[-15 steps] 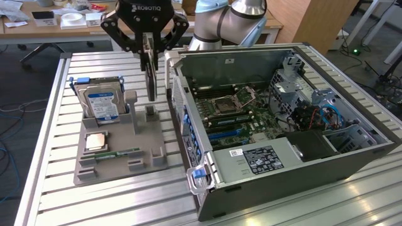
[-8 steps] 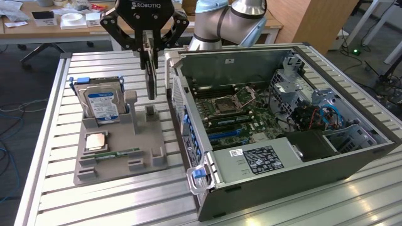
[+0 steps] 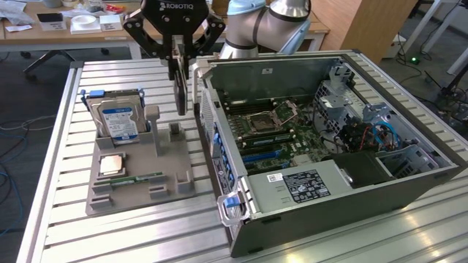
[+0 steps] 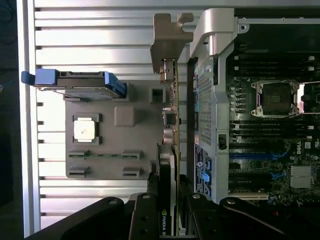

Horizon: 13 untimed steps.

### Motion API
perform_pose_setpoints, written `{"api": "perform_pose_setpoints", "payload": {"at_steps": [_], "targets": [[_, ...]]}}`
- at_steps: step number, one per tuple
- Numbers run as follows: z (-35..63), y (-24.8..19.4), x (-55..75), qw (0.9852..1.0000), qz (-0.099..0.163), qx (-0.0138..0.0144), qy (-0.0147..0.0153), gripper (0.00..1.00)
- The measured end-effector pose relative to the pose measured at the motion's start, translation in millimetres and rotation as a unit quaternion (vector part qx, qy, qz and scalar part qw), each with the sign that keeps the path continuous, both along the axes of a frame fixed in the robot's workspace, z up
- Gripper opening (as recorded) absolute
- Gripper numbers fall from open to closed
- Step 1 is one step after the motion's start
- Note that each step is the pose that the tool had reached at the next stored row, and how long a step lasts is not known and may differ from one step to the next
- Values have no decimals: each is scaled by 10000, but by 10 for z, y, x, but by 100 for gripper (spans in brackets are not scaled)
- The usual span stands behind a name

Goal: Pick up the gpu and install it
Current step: 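Pick up the gpu and move the gpu toward the slot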

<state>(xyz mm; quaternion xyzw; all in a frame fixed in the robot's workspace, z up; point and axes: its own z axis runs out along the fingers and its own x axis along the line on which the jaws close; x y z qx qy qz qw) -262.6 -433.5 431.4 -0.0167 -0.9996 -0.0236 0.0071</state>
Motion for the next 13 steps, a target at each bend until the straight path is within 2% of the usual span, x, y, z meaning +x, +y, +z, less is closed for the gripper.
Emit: {"api": "perform_pose_setpoints", "payload": {"at_steps": [6,13], "targets": [[0,0,182,10000,0,3,-1,26],[-1,0,482,10000,0,11,-1,26]]}}
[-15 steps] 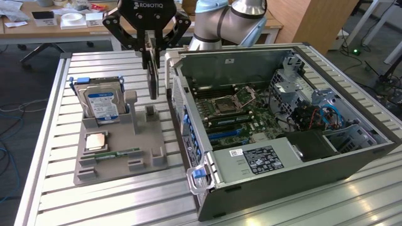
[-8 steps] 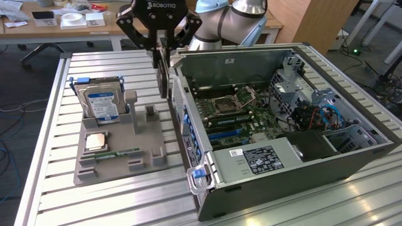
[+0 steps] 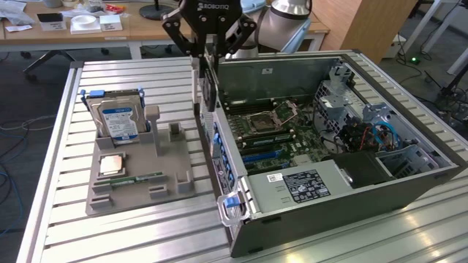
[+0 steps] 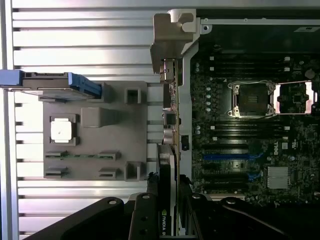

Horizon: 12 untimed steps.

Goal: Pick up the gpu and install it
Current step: 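Pick up the gpu and move the gpu toward the slot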

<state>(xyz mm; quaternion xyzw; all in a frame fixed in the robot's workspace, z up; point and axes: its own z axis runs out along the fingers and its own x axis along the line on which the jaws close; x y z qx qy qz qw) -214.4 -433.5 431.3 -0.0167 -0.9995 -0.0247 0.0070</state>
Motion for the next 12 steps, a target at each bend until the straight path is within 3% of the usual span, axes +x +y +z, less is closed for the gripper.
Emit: {"api": "perform_pose_setpoints", "payload": {"at_steps": [12], "targets": [[1,0,545,10000,0,28,0,26]]}}
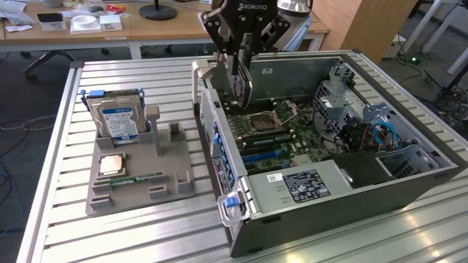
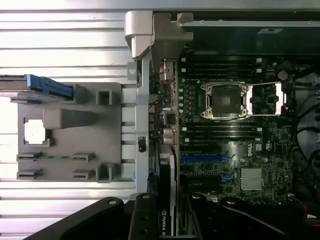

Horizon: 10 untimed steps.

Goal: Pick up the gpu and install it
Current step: 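Pick up the gpu and move the gpu toward the slot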

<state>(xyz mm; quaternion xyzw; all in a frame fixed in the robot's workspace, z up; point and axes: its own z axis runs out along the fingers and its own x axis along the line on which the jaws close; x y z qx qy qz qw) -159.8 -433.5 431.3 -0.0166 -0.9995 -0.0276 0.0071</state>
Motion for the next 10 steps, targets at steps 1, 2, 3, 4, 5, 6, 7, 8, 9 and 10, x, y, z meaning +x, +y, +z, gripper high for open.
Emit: {"api": "perform_pose_setpoints", "payload": {"at_steps": [1,2,3,4,5,6,7,8,9,10], "targets": [[0,0,44,10000,-1,3,0,26],[0,0,89,10000,-1,7,0,26],[0,0,135,10000,-1,10,0,26],[0,0,180,10000,0,14,0,26],[0,0,227,10000,-1,18,0,26],[-1,0,272,10000,0,21,-1,26],[0,0,318,10000,0,24,0,26],[0,0,362,10000,-1,28,0,26],[0,0,407,10000,-1,32,0,26],[0,0,452,10000,0,38,0,26]]}}
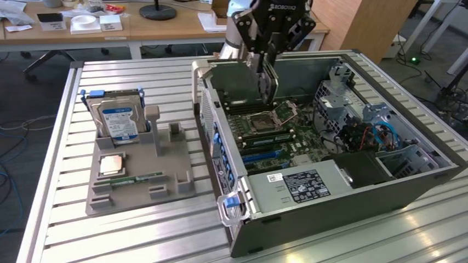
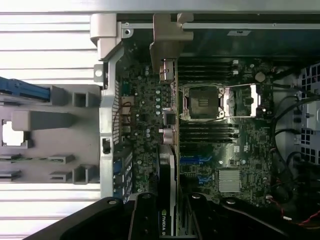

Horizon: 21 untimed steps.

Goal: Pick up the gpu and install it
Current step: 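Pick up the gpu and move the gpu toward the slot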

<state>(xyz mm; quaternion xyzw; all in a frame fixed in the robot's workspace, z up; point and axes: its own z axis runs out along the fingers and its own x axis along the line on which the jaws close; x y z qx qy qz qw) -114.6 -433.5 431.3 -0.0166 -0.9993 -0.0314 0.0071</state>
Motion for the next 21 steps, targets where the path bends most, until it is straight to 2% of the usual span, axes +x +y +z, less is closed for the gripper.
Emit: {"api": "perform_pose_setpoints", "payload": {"at_steps": [3,9,21], "targets": [[0,0,135,10000,0,16,0,26],[0,0,354,10000,0,26,0,26],[0,0,689,10000,0,28,0,26]]}}
